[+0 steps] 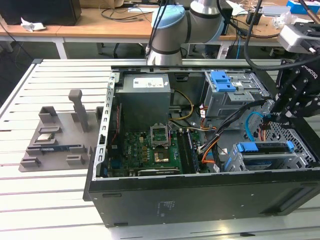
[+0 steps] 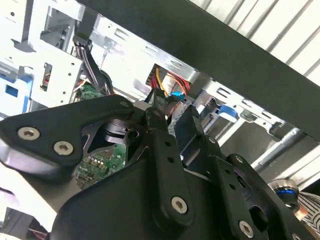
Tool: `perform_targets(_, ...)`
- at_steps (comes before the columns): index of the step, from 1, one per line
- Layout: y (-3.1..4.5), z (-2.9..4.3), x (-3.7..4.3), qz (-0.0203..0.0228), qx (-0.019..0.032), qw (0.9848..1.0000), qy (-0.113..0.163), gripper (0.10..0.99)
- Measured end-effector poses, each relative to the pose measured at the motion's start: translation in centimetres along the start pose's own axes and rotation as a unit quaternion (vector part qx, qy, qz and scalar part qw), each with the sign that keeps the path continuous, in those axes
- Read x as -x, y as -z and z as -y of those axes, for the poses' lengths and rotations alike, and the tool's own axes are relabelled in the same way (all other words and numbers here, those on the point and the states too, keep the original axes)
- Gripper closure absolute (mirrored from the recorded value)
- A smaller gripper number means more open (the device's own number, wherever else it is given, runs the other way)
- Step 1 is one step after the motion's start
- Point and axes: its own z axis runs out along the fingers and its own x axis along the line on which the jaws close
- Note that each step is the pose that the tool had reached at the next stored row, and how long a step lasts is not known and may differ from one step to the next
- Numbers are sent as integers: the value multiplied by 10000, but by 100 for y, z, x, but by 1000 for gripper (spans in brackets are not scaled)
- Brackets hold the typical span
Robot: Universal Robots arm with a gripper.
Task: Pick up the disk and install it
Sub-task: 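Insert the first disk wire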
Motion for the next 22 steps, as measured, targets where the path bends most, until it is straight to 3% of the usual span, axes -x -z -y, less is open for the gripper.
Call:
perform_targets(4, -85, -25, 4, -26, -1, 10000, -2, 725)
perform_targets(11, -91, -26, 4, -30, -1, 10000, -2, 725)
perform_targets(12, -92, -26, 4, -30, -1, 10000, -2, 741)
perform_targets(15, -92, -26, 4, -29, -1, 10000, -2, 910)
perform_targets(21, -94, -32, 1, -31, -1, 10000, -3, 918)
perform_targets(22, -96, -55, -33, -33, -1, 10000, 1, 918)
